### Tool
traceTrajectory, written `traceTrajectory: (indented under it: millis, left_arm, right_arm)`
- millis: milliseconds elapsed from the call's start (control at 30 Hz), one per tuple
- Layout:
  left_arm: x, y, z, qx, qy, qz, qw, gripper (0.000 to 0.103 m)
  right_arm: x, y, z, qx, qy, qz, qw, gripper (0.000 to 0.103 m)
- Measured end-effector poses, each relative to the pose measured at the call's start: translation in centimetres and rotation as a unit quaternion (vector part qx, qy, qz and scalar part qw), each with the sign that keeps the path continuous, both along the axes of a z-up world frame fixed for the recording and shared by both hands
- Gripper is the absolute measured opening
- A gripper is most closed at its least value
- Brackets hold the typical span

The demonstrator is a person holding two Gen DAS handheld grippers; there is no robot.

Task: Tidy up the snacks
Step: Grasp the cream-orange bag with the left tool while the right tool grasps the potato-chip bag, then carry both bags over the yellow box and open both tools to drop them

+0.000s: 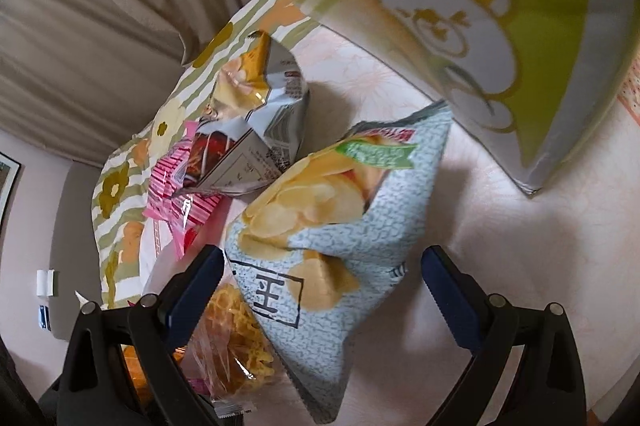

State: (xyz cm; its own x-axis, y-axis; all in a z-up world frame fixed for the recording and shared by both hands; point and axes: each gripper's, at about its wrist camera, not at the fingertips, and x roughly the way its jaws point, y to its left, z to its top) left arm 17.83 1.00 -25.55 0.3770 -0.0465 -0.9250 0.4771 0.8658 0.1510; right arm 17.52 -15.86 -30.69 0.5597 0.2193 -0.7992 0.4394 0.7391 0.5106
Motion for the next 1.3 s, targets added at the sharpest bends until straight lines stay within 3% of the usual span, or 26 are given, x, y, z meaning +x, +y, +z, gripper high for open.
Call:
traceTrajectory:
  millis: [67,167,500,800,1067,1300]
  left_arm:
    - [0.0,0.2,0.2,0.000,-0.001,0.004,1.0000,0.064]
    - [-0.3,0.6,0.4,0.000,-0.003,0.008,1.0000,0.064]
    - [-0.8,1.5,2.4,-0.014,-0.022,0.023,0.9994,0.064]
    - [-1.6,2.0,6.3,-0.042,-0.065,0.018,0.9968,0.064]
    - [-1.3,2.0,9.4,-0.081,-0.090,0.007,0.9926,0.064]
    - [0.2,0.0,12.2,-0.108,-0.114,-0.004,0.9875,0.064]
  right_arm:
    - [0.0,0.0,0.0,0.001,-0.002,-0.005,1.000,0.098]
    - [0.2,0.0,0.1,0.008,-0.005,0.007,1.000,0.078]
    - [-0.7,0.5,1.8,-0.002,0.008,0.028,1.000,0.073]
    - [-2.7,0.7,6.5,-0.011,-0.041,0.043,0.998,0.063]
    - [-5.1,1.1,12.1,-0.051,-0.097,0.063,0.992,0.063]
    - [-5.9,-1.5,16.6,-0.072,-0.137,0.067,0.986,0.063]
